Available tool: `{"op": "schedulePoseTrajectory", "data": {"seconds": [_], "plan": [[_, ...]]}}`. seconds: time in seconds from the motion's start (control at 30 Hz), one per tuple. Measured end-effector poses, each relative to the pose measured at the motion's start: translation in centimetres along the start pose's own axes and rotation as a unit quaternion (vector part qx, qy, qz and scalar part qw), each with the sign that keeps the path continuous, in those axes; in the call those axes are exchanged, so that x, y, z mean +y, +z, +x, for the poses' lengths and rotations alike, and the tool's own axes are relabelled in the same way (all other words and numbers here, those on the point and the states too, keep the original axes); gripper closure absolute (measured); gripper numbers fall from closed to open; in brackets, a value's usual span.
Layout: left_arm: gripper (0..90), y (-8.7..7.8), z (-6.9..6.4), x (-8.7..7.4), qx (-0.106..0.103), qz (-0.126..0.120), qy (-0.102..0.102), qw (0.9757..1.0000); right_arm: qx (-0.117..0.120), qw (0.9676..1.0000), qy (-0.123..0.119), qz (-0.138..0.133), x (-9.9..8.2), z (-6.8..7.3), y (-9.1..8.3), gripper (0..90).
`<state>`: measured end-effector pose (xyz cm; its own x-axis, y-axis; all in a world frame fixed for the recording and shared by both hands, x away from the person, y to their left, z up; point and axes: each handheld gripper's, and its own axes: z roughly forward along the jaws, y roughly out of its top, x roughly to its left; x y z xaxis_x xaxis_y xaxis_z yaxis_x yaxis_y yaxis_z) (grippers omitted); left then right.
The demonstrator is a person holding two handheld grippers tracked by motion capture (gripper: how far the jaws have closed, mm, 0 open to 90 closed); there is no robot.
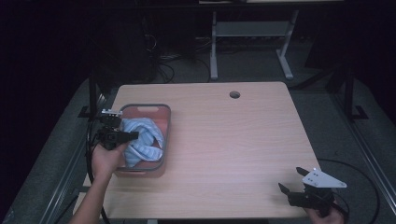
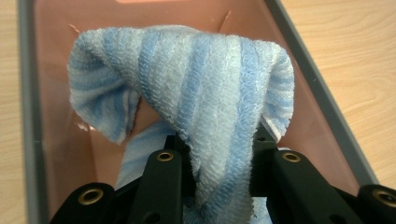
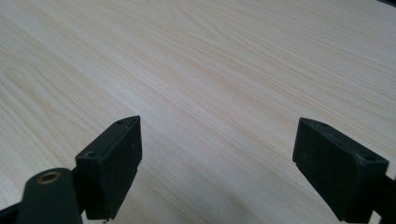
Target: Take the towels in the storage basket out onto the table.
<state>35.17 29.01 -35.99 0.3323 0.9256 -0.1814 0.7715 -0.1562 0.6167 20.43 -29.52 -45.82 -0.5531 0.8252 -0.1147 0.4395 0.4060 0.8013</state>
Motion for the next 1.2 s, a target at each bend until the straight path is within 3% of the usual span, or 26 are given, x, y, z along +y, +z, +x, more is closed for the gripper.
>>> {"op": "schedulePoseTrajectory", "data": {"seconds": [0.23,0.57,0.87,1.2], "plan": [[72.2,-2.0,0.0,0.6,-0.009,-0.03,-0.004,0.9995,-0.001,1.0,0.001,-0.001,0.0,-0.1,-0.1,15.1],[72.3,-4.5,-0.3,1.7,-0.017,-0.051,-0.001,0.9986,-0.003,1.0,0.001,-0.004,0.0,-0.2,-0.1,15.1],[72.3,-5.7,-0.5,2.3,-0.032,-0.068,-0.007,0.9972,-0.009,0.9999,0.006,-0.005,-0.1,-0.2,-0.1,15.1],[72.3,-6.6,-1.5,3.5,-0.043,-0.074,0.004,0.9963,-0.01,0.9999,0.003,-0.005,-0.1,-0.5,0.0,15.1]]}}
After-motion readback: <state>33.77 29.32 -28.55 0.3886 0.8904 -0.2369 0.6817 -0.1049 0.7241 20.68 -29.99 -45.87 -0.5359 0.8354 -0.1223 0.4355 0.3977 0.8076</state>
